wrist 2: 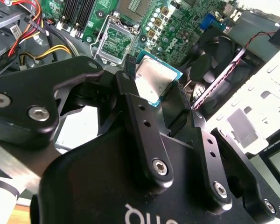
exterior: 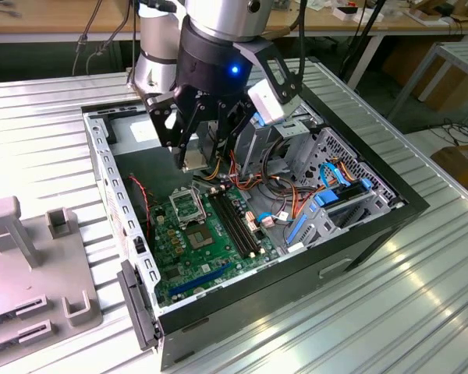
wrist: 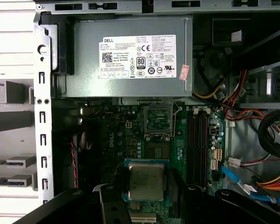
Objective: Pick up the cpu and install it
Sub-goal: 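Place the cpu into insertion slot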
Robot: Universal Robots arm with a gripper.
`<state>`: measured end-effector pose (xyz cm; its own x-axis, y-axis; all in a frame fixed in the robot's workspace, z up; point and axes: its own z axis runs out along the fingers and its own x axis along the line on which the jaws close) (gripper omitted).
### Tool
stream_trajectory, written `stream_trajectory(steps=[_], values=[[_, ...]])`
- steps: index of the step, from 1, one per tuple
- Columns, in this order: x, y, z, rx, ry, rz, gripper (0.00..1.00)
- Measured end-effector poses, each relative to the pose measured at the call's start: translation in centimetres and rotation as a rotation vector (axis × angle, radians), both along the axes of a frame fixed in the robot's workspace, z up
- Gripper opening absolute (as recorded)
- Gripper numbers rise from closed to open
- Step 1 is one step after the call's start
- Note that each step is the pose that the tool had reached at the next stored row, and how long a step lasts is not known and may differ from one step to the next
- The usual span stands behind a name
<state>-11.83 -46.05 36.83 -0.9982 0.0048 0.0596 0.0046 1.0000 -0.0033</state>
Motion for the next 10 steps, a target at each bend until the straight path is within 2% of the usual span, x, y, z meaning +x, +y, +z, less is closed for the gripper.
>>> stream_trajectory(steps=[10], values=[[0.11,-0.10,-0.77,0.0000,0.0001,0.000,0.47]])
